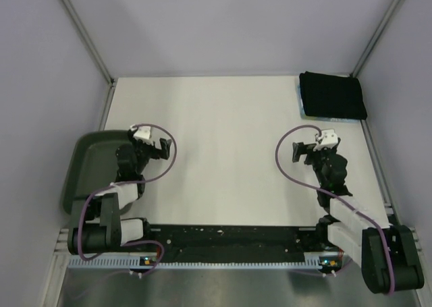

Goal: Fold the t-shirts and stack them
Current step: Put the neatly folded tshirt into the corner of the board with the right arm

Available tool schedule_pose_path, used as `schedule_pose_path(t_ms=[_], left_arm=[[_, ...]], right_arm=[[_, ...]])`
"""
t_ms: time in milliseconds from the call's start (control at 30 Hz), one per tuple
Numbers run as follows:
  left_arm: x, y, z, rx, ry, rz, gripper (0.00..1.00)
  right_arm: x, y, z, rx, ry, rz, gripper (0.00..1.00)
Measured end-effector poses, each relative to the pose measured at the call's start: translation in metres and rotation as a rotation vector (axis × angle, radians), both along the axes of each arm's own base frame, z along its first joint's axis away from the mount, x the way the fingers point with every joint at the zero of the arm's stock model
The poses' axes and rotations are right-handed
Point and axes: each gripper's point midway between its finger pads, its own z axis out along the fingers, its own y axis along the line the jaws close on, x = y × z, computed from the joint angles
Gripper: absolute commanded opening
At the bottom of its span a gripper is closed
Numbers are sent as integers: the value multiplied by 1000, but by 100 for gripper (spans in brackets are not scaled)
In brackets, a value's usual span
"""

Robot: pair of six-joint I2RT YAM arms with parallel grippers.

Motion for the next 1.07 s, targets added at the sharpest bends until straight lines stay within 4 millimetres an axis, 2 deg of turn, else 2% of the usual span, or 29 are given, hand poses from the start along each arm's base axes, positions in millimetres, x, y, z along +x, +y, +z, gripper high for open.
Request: schedule_pose_path(t_ms=[200,467,700,1067], left_arm=[[0,2,6,-21,-34,19,99],[-4,4,-7,-28,-46,35,99],[0,6,3,-30,-92,50,99],[-3,7,5,-30,-110,54,99]], right_arm=[[-1,0,-4,1,-7,0,99],[0,1,0,27,-27,-3,99],[0,1,0,30,-27,-3,99],[0,1,0,36,-27,-4,99]])
